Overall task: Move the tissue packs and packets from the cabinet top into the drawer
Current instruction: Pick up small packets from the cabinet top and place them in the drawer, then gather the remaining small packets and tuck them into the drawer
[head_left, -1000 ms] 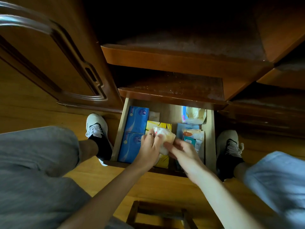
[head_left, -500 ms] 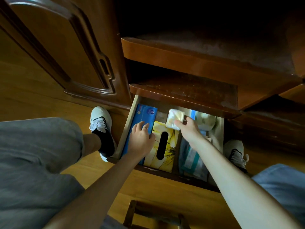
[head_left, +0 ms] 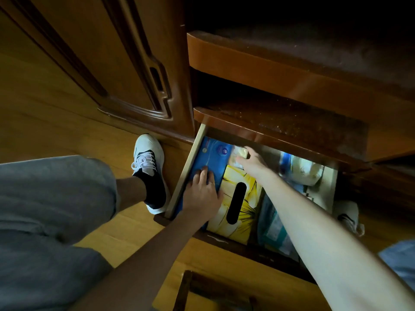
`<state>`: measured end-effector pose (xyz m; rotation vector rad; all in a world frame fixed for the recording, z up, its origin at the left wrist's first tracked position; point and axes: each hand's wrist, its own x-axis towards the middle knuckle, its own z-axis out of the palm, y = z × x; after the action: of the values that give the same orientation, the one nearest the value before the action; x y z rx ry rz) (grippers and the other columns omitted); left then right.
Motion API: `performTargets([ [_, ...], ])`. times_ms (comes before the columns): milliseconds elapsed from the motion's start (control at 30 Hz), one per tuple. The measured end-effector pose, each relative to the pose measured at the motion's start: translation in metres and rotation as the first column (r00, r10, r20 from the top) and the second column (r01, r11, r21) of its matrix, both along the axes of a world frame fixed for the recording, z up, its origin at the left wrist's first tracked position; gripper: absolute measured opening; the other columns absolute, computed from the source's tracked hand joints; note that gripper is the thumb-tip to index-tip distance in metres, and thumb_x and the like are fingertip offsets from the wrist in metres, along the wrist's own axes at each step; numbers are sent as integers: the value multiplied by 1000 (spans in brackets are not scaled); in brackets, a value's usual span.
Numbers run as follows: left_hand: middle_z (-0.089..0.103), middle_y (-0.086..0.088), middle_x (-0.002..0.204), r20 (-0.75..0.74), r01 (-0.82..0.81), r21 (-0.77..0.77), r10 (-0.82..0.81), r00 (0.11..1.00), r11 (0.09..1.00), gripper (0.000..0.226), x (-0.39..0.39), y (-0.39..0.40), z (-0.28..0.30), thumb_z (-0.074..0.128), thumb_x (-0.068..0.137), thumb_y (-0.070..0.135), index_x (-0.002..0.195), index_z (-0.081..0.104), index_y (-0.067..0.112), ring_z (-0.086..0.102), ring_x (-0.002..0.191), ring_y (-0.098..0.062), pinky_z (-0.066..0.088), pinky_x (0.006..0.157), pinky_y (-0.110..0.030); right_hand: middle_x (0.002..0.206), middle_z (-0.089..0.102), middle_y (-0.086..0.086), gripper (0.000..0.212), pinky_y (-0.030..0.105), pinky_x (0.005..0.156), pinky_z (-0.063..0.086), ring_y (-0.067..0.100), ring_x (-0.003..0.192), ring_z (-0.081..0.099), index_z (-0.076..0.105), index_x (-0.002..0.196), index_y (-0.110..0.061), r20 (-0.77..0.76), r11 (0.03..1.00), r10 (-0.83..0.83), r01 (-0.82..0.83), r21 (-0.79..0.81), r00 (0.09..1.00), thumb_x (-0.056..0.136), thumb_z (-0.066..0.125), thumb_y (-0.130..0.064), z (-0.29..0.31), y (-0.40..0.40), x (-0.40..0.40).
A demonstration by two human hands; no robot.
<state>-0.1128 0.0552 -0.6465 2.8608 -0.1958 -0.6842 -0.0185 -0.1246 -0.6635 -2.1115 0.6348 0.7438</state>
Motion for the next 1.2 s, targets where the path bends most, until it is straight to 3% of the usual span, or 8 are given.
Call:
performTargets([
  [133,17,-14,167,-3,22,27,-22,1000,999,72,-3,-2,-4,36,101,49,158,23,6,28,147,-32,42,111,-43,163,34,2,70,46,116,35,32,146,36,28,158,-36,-38,996,72,-74,-56,997,96,54,-54,-6,-7,1],
  [333,21,-14,166,32,51,38,-52,998,998,72,-3,0,-7,36,101,51,157,26,6,32,145,-32,45,108,-43,165,29,3,74,44,118,30,29,149,30,26,160,-27,-52,995,96,-94,38,994,96,62,-37,-9,-13,7],
  [533,25,-11,163,20,56,15,-56,998,998,70,2,2,0,39,100,53,154,30,10,33,143,-30,45,105,-41,168,19,4,82,53,121,25,32,153,22,12,162,-29,-42,998,7,-4,62,999,96,60,-43,10,-11,-1],
  [733,34,-10,157,-12,100,9,-100,995,995,66,10,4,34,45,100,49,152,35,11,38,141,-29,39,110,-44,164,29,12,67,42,119,30,29,146,35,22,159,-19,41,995,-15,11,102,999,102,56,-26,52,-31,-40],
  [867,41,-6,153,64,102,-66,-98,993,993,58,8,-5,80,46,101,44,151,39,15,47,134,-28,47,100,-42,152,49,7,57,35,104,43,25,123,57,39,152,-22,124,998,55,-60,32,991,99,58,-32,98,-56,-80],
  [1033,56,4,139,351,254,-153,-188,917,955,41,11,-27,182,51,99,41,136,59,25,67,109,-24,54,80,-36,133,65,-4,35,31,99,49,14,123,60,62,135,-25,349,989,138,-146,-4,927,100,59,-24,184,-86,-119],
  [1100,66,8,126,520,323,-176,-190,833,930,31,13,-33,237,53,97,38,124,68,31,71,96,-19,56,74,-33,111,72,-13,25,21,80,50,7,106,67,68,123,-33,465,992,123,-119,-38,877,99,62,-29,233,-97,-130],
  [1200,72,11,112,744,428,-191,-155,650,883,24,25,-47,323,56,97,34,111,75,30,71,84,-13,58,66,-29,93,76,-15,15,22,70,53,3,75,72,71,111,-36,620,994,108,-87,-64,777,97,64,-34,315,-112,-146],
])
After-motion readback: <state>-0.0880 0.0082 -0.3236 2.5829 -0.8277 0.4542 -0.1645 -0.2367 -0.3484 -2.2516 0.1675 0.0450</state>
